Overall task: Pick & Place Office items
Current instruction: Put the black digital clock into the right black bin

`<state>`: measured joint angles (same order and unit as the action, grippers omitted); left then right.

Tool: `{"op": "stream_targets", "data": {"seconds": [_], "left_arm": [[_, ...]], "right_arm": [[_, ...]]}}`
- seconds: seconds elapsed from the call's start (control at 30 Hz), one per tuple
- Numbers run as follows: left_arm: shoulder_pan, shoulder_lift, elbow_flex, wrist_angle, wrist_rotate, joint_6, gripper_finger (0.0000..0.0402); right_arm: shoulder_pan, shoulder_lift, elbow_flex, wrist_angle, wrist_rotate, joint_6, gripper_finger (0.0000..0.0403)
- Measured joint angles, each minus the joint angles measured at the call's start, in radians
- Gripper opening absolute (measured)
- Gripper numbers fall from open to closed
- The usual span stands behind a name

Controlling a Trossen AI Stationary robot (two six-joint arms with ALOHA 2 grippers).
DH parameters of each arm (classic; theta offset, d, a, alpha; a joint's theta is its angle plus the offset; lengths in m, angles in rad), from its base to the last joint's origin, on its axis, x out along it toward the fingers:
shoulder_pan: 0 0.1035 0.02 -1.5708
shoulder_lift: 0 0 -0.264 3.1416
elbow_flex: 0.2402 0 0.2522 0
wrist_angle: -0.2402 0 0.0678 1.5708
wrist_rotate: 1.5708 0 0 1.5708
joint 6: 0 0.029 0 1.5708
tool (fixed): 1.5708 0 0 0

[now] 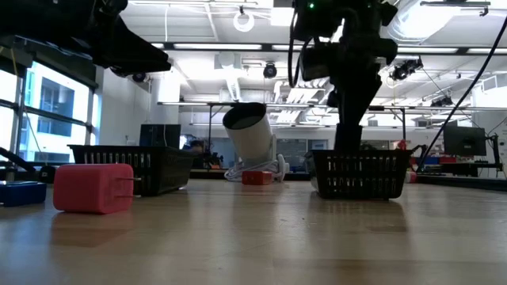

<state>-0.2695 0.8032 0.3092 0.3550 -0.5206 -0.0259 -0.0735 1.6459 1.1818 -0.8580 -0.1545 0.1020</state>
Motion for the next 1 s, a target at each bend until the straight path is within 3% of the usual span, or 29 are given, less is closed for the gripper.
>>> {"op": "stream_targets", "data": {"seconds": [1.0], "left_arm": [[0.0, 0.0, 0.0, -0.002, 0.001, -0.006, 0.0208]], "right_arm": [[-0.048, 0.034, 0.0, 0.019, -0.015, -0.028, 0.005]]}}
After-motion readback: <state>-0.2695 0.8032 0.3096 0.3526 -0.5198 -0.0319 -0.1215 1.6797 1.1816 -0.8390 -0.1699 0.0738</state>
